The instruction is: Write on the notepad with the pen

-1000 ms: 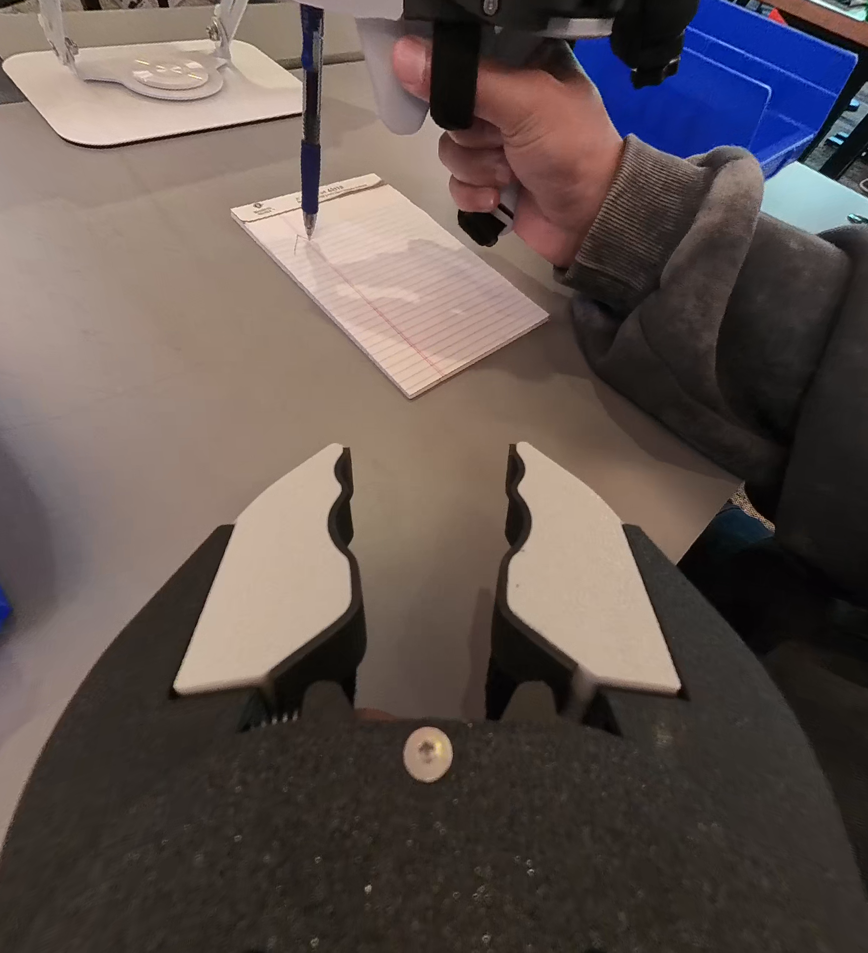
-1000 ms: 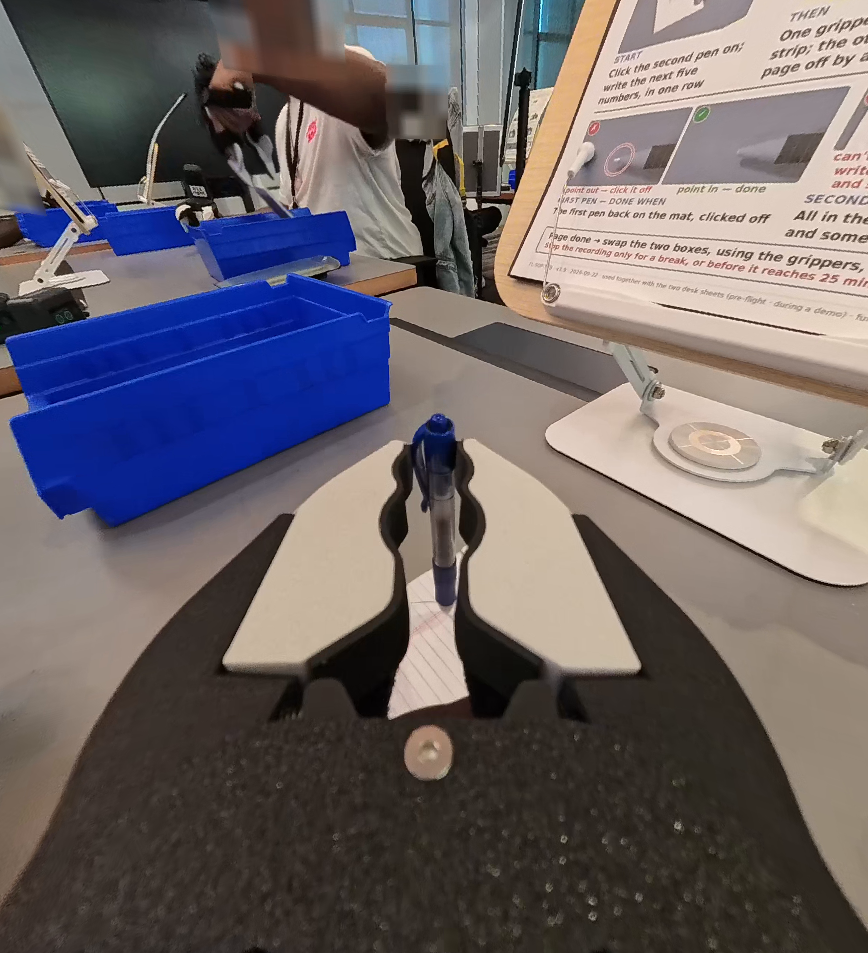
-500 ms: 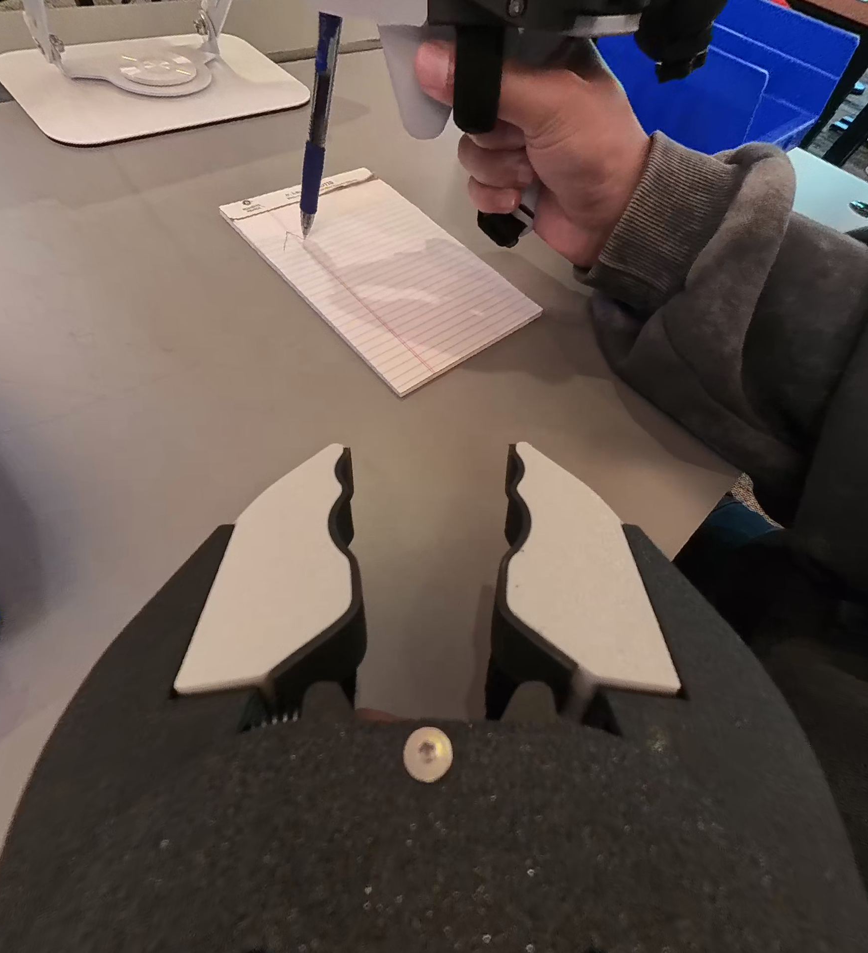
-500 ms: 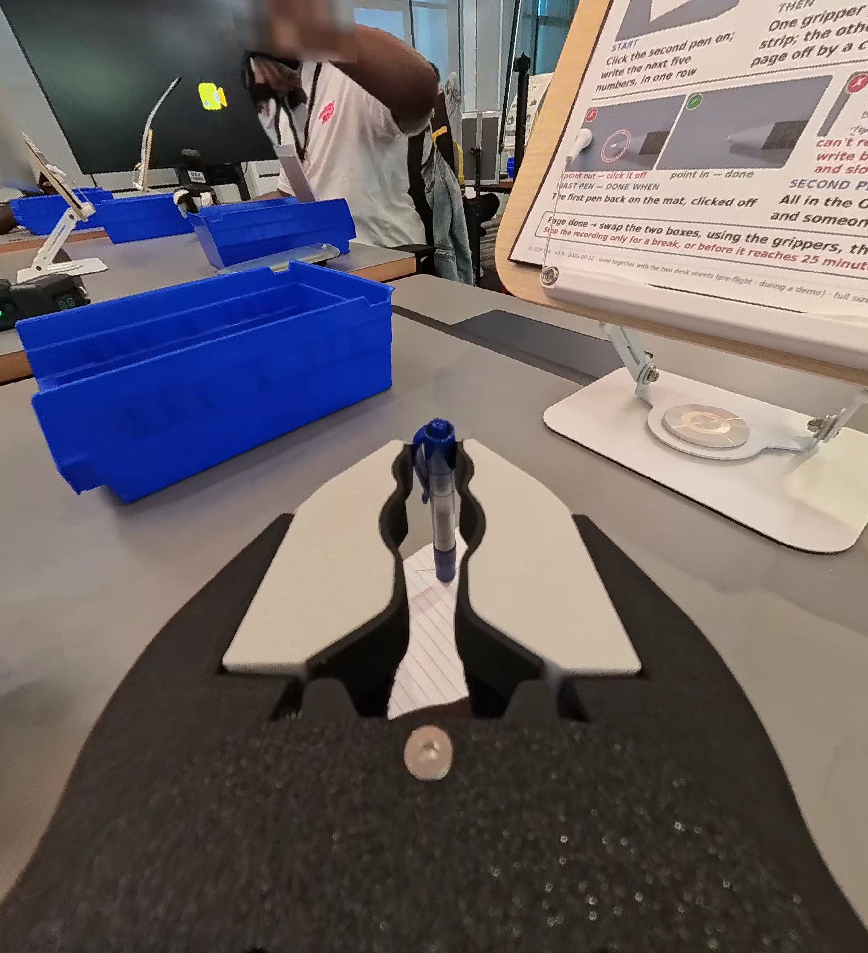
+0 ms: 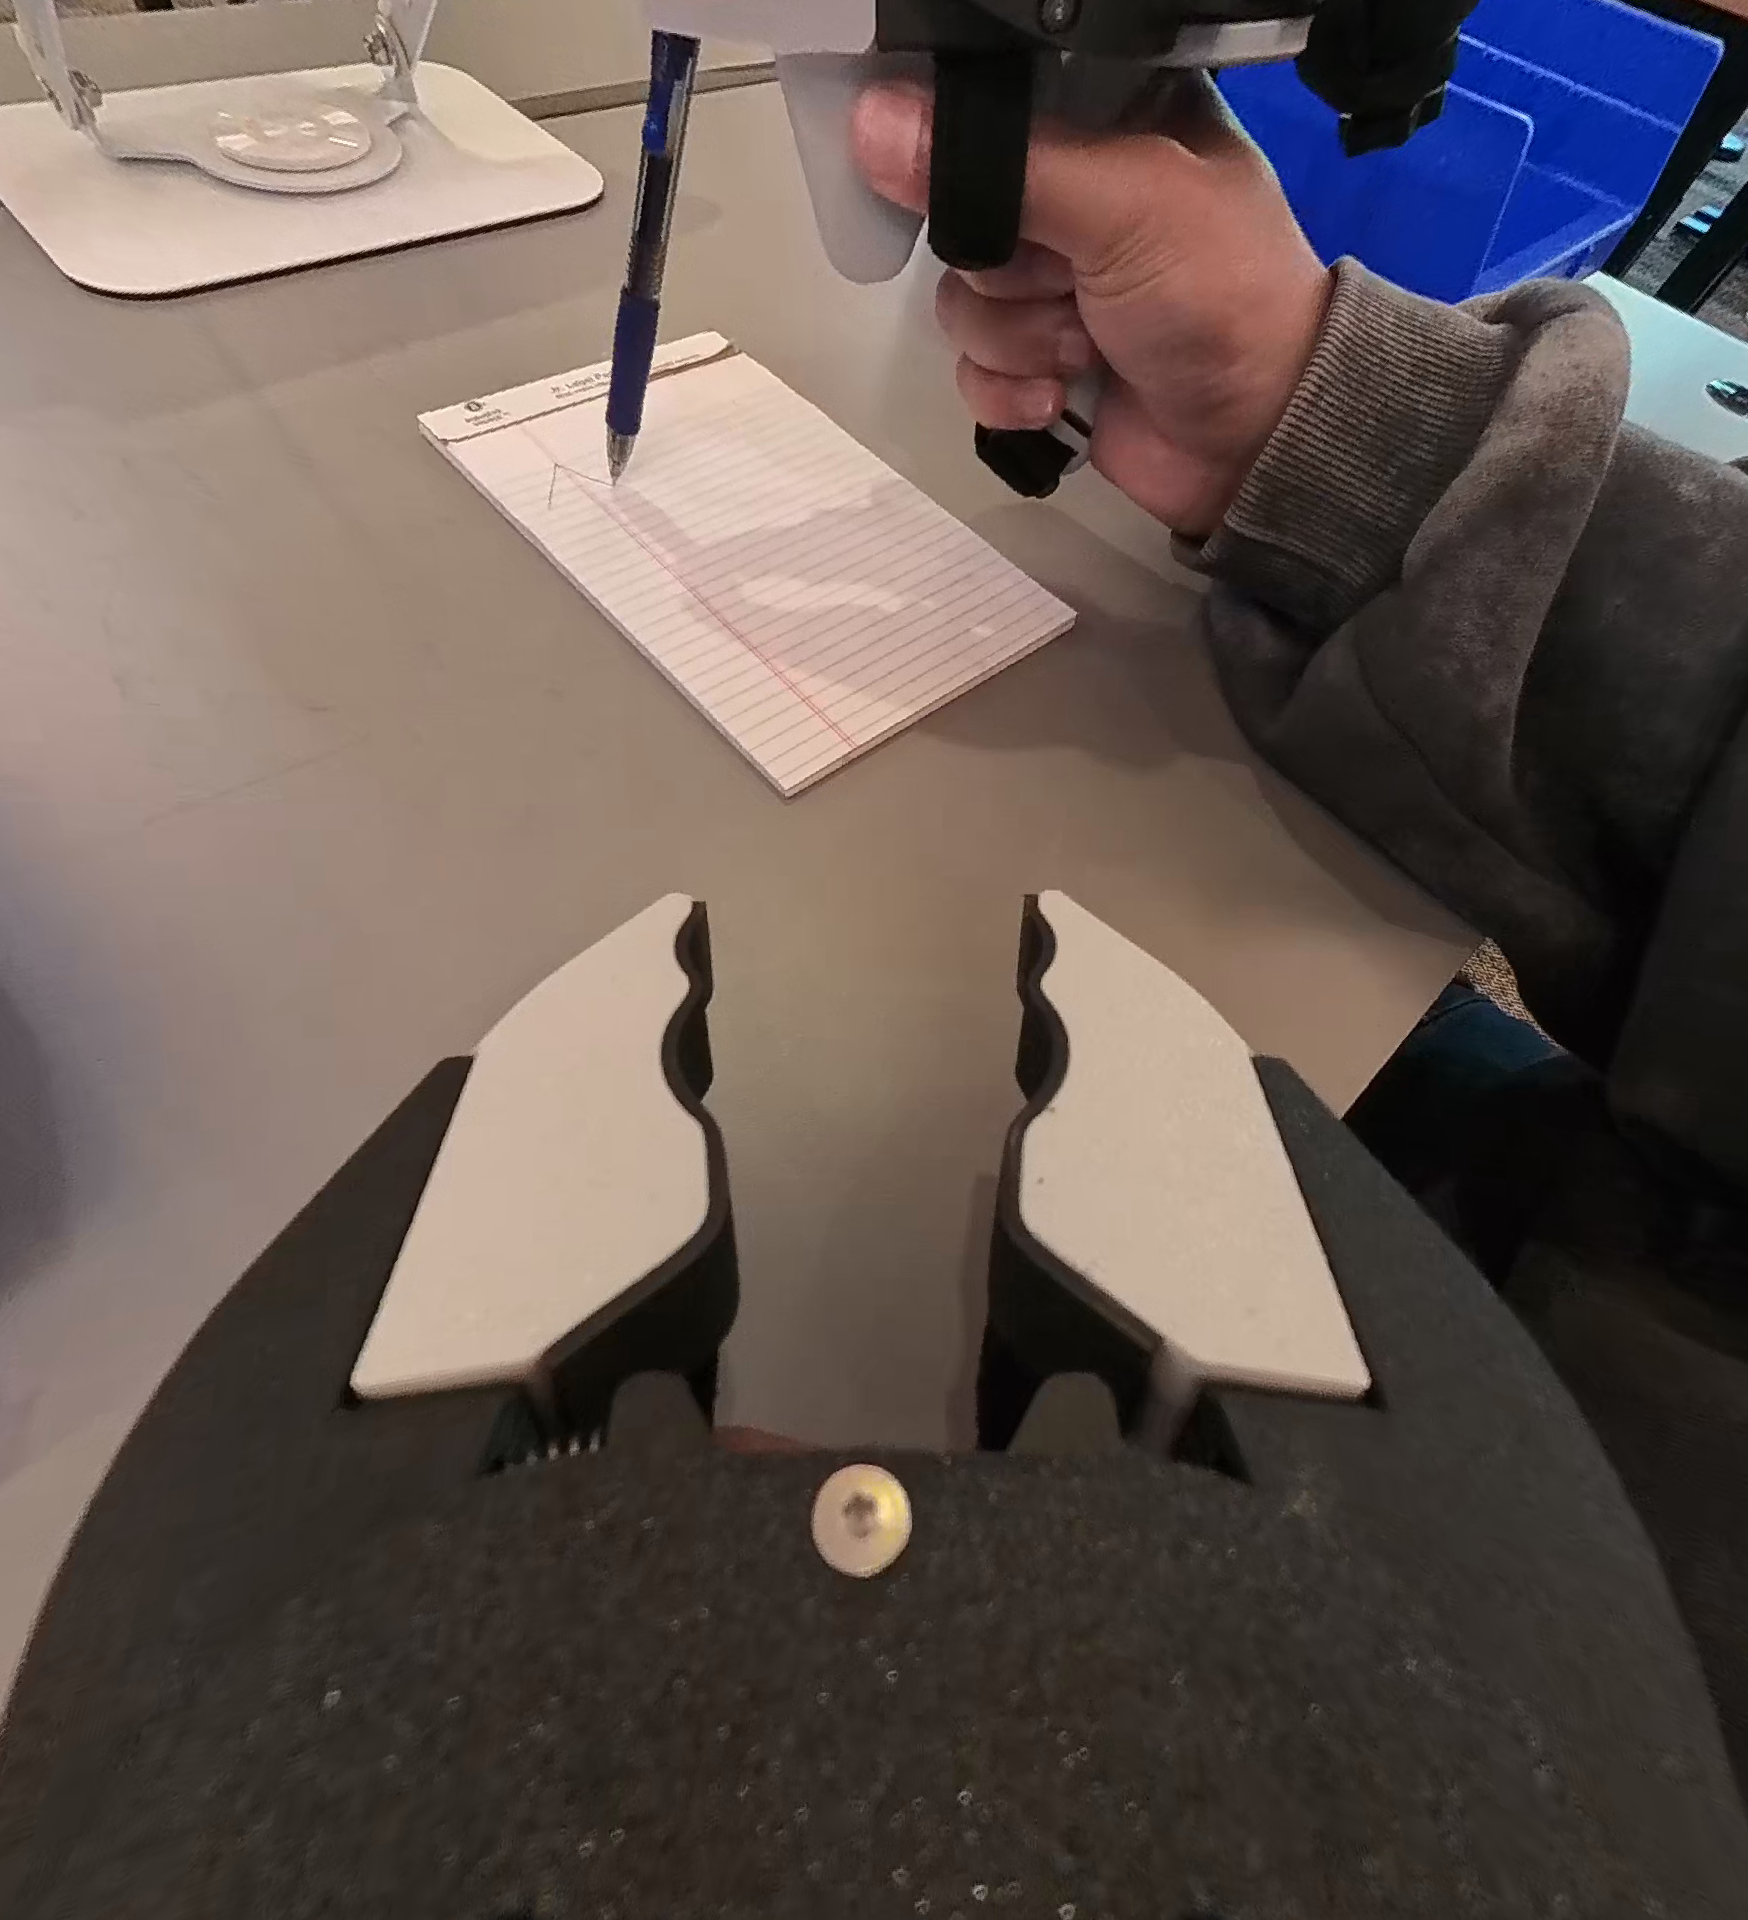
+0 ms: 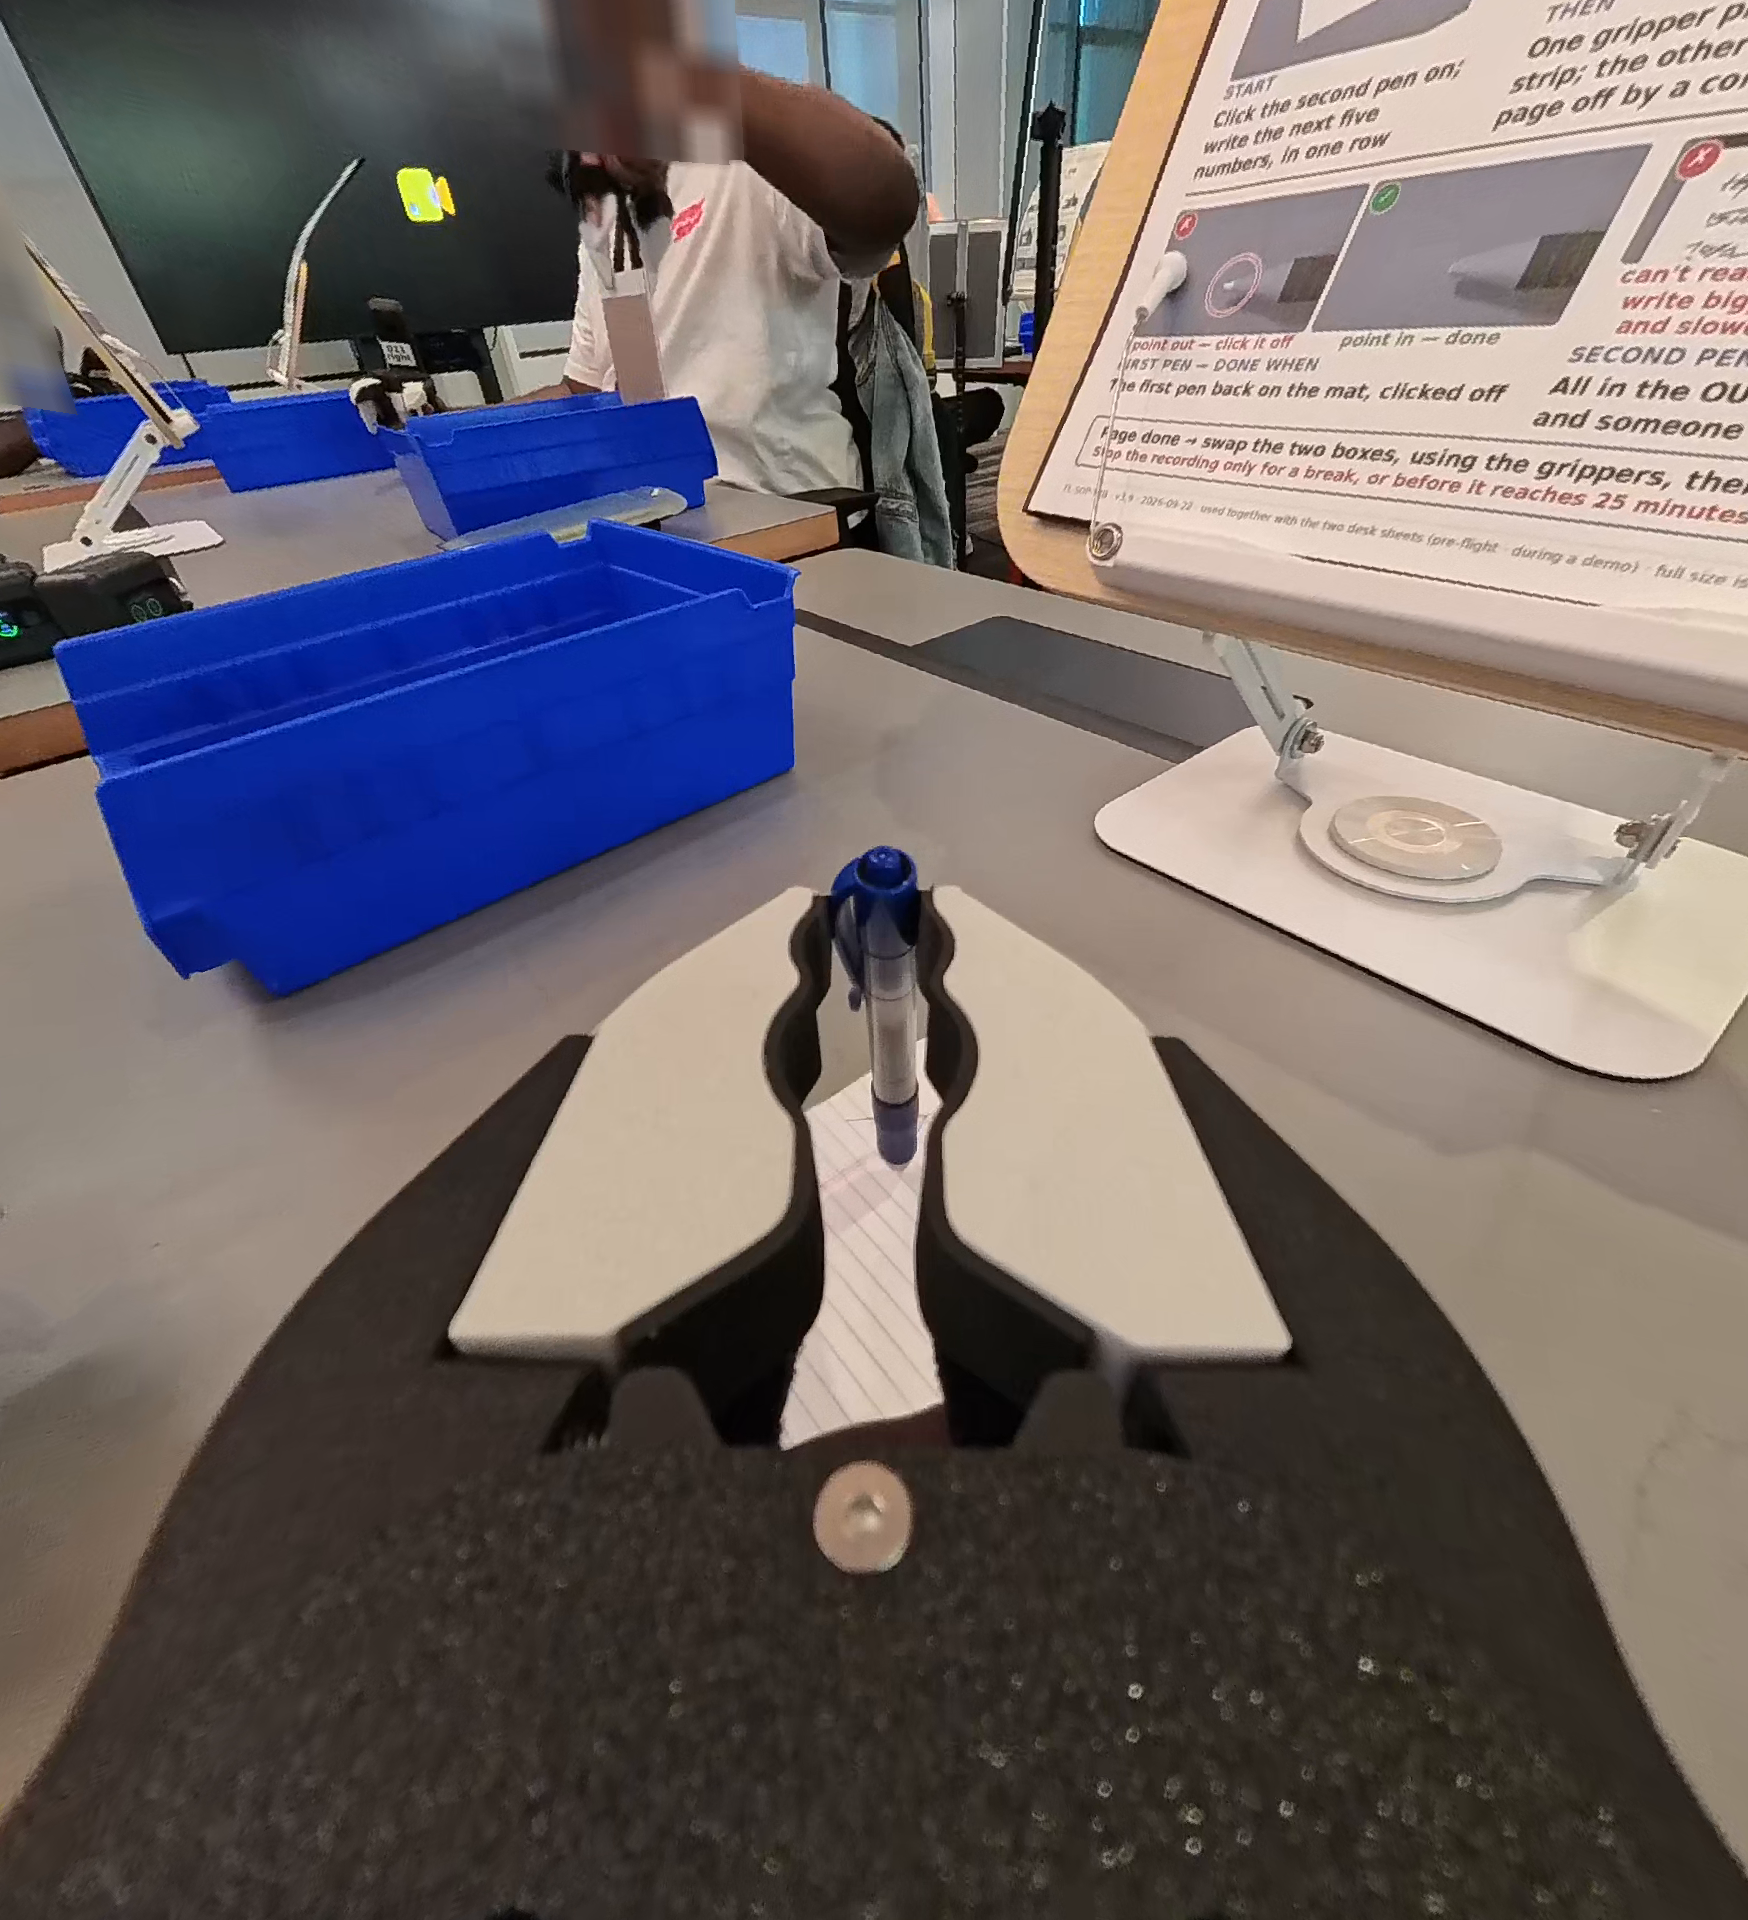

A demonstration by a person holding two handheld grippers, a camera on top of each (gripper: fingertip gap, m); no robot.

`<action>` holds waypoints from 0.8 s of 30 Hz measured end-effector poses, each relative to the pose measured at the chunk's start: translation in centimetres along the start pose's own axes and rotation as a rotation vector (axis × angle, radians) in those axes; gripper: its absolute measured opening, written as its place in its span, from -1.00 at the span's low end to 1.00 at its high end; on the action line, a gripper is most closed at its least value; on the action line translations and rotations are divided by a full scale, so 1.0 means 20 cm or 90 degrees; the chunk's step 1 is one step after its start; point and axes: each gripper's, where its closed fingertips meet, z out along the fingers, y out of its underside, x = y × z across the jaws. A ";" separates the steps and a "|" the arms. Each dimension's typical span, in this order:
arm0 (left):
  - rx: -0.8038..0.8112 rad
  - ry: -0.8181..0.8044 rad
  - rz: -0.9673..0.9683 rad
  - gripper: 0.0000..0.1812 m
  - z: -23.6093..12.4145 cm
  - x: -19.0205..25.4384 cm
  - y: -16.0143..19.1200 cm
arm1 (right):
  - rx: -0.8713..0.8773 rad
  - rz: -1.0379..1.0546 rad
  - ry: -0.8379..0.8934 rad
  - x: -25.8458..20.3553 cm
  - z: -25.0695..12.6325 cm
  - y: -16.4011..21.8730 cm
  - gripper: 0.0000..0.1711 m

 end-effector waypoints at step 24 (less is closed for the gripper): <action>-0.011 0.001 0.000 -0.38 0.01 -0.01 0.02 | -0.021 -0.019 -0.019 -0.04 0.16 -0.02 -0.82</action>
